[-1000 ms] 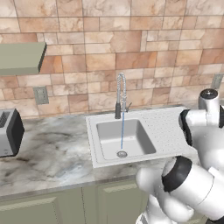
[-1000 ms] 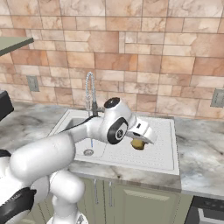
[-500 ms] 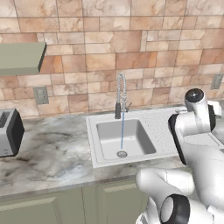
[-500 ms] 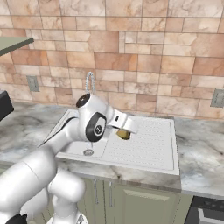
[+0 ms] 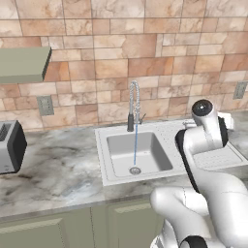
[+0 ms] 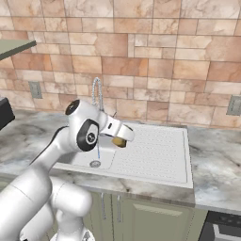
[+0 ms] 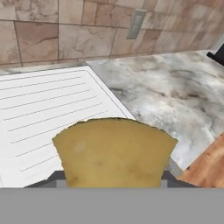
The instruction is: Soak the sponge with water for a few seconds and then drop it inside the sink.
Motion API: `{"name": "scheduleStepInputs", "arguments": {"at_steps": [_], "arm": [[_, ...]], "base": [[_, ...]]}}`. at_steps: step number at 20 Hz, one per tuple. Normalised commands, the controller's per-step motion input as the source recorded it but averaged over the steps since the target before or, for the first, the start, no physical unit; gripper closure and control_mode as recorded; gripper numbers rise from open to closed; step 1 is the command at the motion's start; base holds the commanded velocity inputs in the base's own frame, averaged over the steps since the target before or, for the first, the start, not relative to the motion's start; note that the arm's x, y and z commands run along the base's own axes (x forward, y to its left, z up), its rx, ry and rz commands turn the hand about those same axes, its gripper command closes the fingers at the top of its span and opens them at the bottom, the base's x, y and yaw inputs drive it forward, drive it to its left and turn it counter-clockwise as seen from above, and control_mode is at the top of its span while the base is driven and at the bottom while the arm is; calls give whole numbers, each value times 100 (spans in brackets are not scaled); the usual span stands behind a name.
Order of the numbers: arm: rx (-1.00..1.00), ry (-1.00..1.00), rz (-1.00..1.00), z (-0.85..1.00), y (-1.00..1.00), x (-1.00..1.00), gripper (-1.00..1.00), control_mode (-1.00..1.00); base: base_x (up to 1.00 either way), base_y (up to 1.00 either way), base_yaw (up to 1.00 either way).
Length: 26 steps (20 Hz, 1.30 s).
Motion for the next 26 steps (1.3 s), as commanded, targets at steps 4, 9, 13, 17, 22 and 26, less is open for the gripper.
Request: {"name": "scheduleStepInputs", "arguments": {"at_steps": [4, 9, 13, 17, 22, 26], "arm": [[0, 0, -3, 0, 45, 0, 100, -100], [-7, -6, -21, -7, 18, 20, 100, -100], [-3, -17, -25, -10, 3, 3, 100, -100], [-1, -18, -17, 0, 23, 0, 100, -100], [0, -7, -1, 0, 39, 15, 100, -100], [4, -3, 0, 0, 34, 32, 100, -100]], "base": [[0, 0, 0], [0, 0, 0], [0, 0, 0], [0, 0, 0], [0, 0, 0], [0, 0, 0]]}}
